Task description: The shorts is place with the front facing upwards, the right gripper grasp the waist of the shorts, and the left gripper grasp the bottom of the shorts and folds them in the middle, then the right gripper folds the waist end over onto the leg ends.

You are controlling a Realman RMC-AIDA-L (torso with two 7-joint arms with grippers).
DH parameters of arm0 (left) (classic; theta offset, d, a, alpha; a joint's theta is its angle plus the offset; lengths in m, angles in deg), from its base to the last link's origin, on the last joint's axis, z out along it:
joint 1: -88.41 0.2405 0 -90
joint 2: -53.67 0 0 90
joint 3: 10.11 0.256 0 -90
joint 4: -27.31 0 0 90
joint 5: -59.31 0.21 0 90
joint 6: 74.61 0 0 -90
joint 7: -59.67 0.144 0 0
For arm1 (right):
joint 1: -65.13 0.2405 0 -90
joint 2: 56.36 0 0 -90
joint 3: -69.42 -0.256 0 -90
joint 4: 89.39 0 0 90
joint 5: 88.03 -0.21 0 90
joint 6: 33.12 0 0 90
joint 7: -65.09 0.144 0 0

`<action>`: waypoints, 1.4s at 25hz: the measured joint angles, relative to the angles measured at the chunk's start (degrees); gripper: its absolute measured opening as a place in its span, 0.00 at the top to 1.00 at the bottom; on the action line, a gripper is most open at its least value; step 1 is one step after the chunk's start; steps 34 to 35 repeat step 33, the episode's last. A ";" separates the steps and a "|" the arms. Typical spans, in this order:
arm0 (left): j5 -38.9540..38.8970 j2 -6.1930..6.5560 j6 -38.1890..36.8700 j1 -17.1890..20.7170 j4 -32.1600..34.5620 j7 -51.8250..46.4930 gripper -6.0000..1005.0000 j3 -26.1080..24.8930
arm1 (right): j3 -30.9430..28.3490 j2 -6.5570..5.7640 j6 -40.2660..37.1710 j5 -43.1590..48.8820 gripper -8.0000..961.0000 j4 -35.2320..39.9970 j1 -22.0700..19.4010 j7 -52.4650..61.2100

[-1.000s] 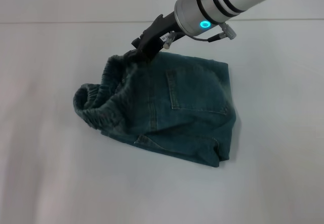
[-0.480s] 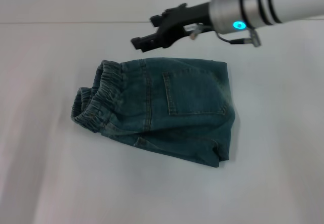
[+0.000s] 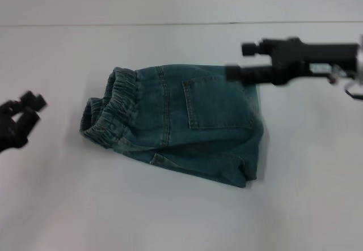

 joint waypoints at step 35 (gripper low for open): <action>18.00 0.13 -12.01 -2.85 11.19 -12.08 0.12 5.09 | -6.21 -0.38 -9.54 3.78 0.07 -7.49 -8.99 -14.21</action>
